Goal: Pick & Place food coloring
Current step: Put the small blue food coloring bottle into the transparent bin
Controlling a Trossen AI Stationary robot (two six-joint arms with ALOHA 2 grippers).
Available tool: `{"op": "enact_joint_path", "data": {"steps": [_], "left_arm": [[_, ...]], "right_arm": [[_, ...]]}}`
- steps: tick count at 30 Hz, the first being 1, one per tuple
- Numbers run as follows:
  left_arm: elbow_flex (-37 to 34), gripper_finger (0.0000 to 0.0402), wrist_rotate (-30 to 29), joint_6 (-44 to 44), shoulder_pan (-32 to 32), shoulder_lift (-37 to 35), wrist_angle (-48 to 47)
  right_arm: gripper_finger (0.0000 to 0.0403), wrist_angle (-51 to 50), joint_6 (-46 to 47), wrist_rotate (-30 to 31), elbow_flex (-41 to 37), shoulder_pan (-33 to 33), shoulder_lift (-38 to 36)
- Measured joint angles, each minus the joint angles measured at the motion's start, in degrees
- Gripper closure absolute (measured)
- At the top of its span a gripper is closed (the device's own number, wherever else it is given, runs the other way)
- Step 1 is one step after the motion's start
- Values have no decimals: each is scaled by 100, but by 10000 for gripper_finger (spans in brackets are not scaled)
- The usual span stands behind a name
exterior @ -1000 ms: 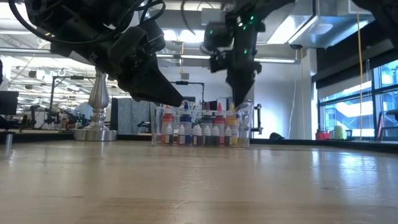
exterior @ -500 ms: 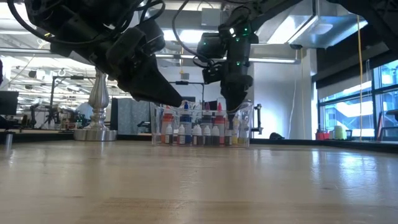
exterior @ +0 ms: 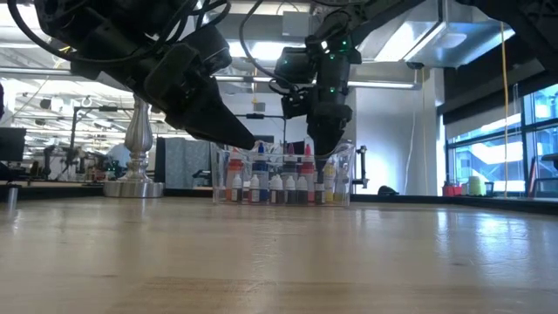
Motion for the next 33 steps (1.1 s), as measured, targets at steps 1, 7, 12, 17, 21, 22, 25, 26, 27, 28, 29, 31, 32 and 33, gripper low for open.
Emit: {"op": "enact_joint_path", "data": {"steps": [1, 7, 12, 17, 21, 22, 25, 26, 27, 28, 29, 31, 32, 33], "left_arm": [[0, 302, 0, 3, 0, 0, 0], [0, 302, -2, 46, 0, 0, 0], [0, 302, -2, 46, 0, 0, 0], [0, 302, -2, 46, 0, 0, -2], [0, 302, 0, 46, 0, 0, -38], [0, 302, -2, 46, 0, 0, -46], [0, 302, -2, 46, 0, 0, -92], [0, 302, -2, 46, 0, 1, -111], [0, 302, -2, 46, 0, 1, -122], [0, 302, -2, 46, 0, 2, -135], [0, 302, -3, 46, 0, 1, -151], [0, 302, -4, 46, 0, 2, -155], [0, 302, -2, 46, 0, 2, -155], [0, 302, -4, 46, 0, 2, -155]], "right_arm": [[339, 0, 0, 0, 0, 0, 0], [337, 53, 3, -2, 0, 4, 0], [340, 107, 0, 2, 0, 35, 11], [338, 220, 0, 0, 2, 100, 76], [338, 219, -11, 0, -4, 123, 171], [340, 187, -11, 3, -4, 127, 180], [340, 217, -15, 2, -2, 133, 239], [339, 183, -15, 6, -2, 133, 256], [339, 182, -16, 8, -2, 133, 274], [338, 210, -15, 7, -2, 133, 280], [337, 211, -15, 9, -2, 133, 285], [338, 215, -20, 8, -2, 133, 287], [338, 217, -22, 9, -2, 133, 287], [338, 217, -22, 9, -2, 133, 289]]}}
